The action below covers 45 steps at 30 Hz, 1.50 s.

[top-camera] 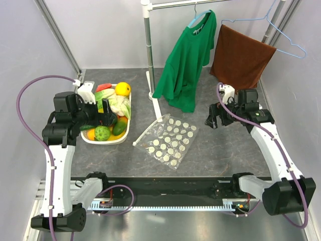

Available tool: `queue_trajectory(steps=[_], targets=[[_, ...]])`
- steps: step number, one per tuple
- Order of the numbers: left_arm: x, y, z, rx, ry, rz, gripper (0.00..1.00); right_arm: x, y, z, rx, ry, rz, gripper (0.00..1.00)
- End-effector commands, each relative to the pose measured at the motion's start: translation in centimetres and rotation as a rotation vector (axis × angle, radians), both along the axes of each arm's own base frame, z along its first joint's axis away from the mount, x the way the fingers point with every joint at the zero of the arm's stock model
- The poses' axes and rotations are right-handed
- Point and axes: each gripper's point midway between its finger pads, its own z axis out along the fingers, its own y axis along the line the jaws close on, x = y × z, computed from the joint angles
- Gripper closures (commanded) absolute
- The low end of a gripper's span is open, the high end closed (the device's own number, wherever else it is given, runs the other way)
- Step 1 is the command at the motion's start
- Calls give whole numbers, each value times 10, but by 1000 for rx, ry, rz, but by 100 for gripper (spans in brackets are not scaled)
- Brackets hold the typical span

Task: Place the food in the zip-top bag and seal the zipper
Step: Pick up the zipper food storage bag at the center of the board.

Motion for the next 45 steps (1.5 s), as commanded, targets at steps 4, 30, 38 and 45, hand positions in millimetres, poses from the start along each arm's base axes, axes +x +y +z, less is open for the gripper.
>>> queue_trajectory(steps=[4, 30, 38, 45], targets=[[0, -12, 22, -75, -72, -24, 0, -2, 22, -16, -25, 12, 174, 2], [-26, -54, 10, -200, -197, -265, 0, 69, 139, -110, -316, 34, 367, 12], [-23, -58, -2, -214, -184, -292, 0, 81, 155, -135, -320, 70, 439, 25], [-20, -58, -12, -217, -154, -288, 0, 52, 157, -137, -262, 93, 533, 45]])
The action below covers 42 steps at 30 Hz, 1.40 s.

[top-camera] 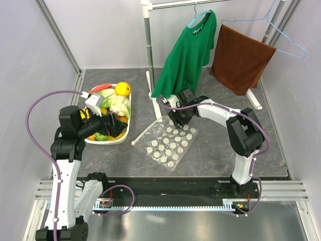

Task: Place the food in the zip-top bag and seal the zipper
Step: Pick up the zipper food storage bag at the center of the board, then open the zipper of the food storage bag.

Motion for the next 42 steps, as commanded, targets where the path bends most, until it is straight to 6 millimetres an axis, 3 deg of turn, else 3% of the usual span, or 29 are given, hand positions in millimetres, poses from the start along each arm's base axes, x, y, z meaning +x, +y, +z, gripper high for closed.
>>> queue_trajectory(steps=[1, 3, 4, 6, 10, 11, 14, 20, 25, 29, 38, 42], targets=[[2, -5, 4, -9, -36, -39, 0, -20, 11, 12, 72, 5, 91, 54], [1, -7, 3, -14, -34, -48, 1, -31, 13, 16, 81, 0, 122, 70], [0, -7, 2, -17, -29, -49, 1, -35, 14, 19, 91, 2, 133, 85], [-4, -9, 4, -26, -37, -62, 1, -44, 13, 33, 111, -21, 150, 100], [-13, -14, 5, -27, -52, -106, 1, -63, 15, 82, 225, -115, 230, 100], [-15, -15, 4, -33, -46, -115, 1, -74, 16, 105, 275, -165, 263, 100], [-21, -22, 4, -55, -36, -159, 1, -92, 13, 145, 341, -302, 346, 100], [-30, -38, 5, -114, -14, -308, 3, -131, -4, 191, 377, -563, 568, 100], [-37, -49, 11, -132, -85, -439, 9, -161, -8, 210, 393, -744, 754, 100], [-47, -58, 15, -167, -106, -534, 11, -165, -6, 217, 373, -847, 825, 100], [-68, -98, -32, -106, -36, -686, 24, -162, 5, 237, 410, -964, 851, 100], [-69, -106, -36, -132, -26, -690, 30, -161, 6, 240, 412, -967, 849, 100]])
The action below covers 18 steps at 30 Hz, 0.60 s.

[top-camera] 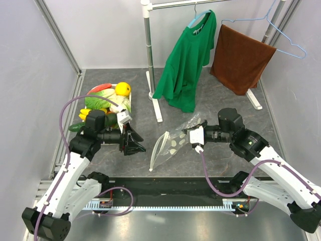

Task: Place the food in the zip-top bag and seal the zipper
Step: Open the zipper of the food storage bag.

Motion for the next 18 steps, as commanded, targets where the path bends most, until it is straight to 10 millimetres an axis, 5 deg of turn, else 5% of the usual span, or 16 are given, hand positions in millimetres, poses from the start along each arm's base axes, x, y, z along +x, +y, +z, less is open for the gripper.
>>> queue_trajectory(steps=[1, 10, 18], targets=[[10, -10, 4, -21, -67, 10, 32, -4, 9, 21, 57, -70, 52, 100], [24, -24, 0, -13, -140, 83, 37, 0, 13, 23, 63, -45, 32, 100], [5, -32, -3, -55, -98, 5, 40, 4, 16, 21, 55, -23, 25, 100]])
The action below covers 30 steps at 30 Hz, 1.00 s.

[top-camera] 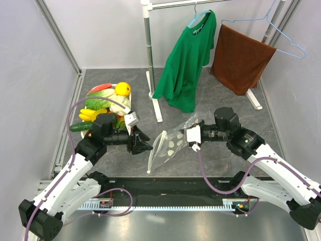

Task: Place the food in the zip-top bag and seal the zipper
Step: Open the zipper of the food storage bag.

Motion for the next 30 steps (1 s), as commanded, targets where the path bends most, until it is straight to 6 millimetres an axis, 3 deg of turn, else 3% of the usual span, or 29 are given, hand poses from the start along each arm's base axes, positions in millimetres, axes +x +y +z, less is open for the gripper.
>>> queue_trajectory(steps=[1, 4, 8, 18, 21, 24, 25, 27, 28, 29, 30], targets=[[-6, -4, 11, -63, -4, -13, 40, 2, 6, 23, 49, -42, 15, 100], [-8, -4, 12, -81, 4, -7, 41, 2, 5, 20, 44, -37, 10, 100], [0, -3, -7, -44, 31, 36, 42, 2, 7, 25, 63, -15, 0, 100], [0, -12, -27, 3, 54, 9, 43, 12, 12, 37, 113, 63, -71, 100], [1, -9, -38, 35, 63, 21, 53, 18, 13, 36, 119, 93, -104, 100], [-3, -11, -37, 24, 105, 12, 86, 24, 13, 27, 123, 141, -149, 100], [-4, -14, -29, -5, 111, 3, 98, 36, 9, 22, 125, 171, -234, 81], [-2, -20, -21, -44, 200, 25, 98, 50, 10, 14, 166, 346, -375, 48], [3, -24, -11, -71, 204, 30, 98, 56, 7, 13, 187, 402, -437, 14], [5, -28, -6, -87, 267, 51, 98, 64, 0, 12, 211, 438, -521, 4], [11, -32, -10, -82, 325, 68, 98, 69, -7, 17, 281, 523, -612, 2]])
